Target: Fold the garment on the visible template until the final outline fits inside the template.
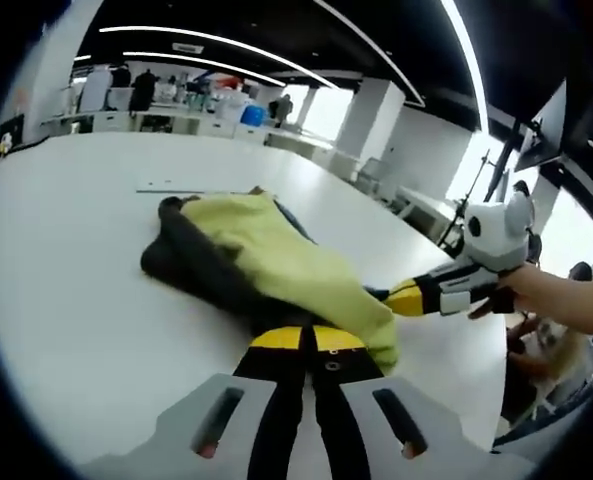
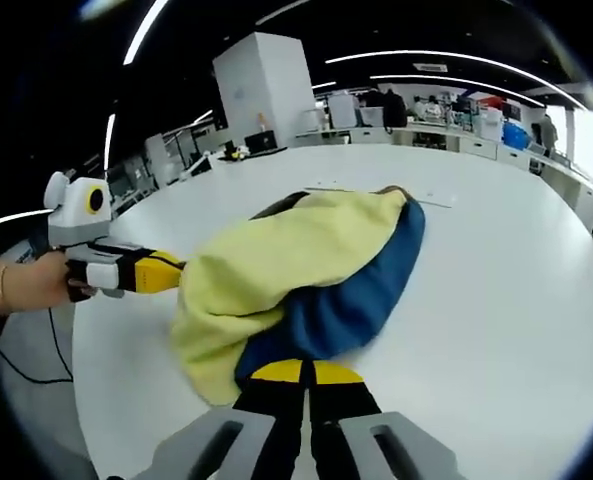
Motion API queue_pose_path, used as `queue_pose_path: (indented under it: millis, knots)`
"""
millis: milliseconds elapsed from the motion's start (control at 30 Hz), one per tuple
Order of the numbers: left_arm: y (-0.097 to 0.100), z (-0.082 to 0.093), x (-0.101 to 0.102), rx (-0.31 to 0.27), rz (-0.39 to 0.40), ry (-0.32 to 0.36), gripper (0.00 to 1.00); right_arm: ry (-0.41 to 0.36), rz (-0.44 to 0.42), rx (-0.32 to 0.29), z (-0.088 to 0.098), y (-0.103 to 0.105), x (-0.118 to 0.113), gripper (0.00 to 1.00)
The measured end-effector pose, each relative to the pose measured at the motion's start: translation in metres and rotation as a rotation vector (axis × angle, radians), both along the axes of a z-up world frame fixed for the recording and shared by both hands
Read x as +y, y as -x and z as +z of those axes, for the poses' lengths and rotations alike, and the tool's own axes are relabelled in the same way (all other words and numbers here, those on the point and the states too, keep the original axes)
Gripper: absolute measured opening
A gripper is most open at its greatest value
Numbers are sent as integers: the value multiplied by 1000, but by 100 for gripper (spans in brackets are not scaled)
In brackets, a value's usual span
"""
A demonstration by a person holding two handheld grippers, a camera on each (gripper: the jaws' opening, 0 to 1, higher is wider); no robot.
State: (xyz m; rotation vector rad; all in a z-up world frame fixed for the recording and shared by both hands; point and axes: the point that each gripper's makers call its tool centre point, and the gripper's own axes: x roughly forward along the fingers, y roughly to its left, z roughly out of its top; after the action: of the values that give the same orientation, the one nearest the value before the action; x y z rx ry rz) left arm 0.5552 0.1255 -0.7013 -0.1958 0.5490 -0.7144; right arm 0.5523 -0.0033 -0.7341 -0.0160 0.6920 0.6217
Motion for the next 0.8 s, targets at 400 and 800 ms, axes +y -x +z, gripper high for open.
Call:
queue_pose_path:
  millis: [400,800]
  knots:
    - [-3,16,23,-13,44,13,0,3,-34,-30,12,-9,-18,0]
    - [-7,26,58,-35,90,-49,0,18,-77,-46,23,-19,-39,0]
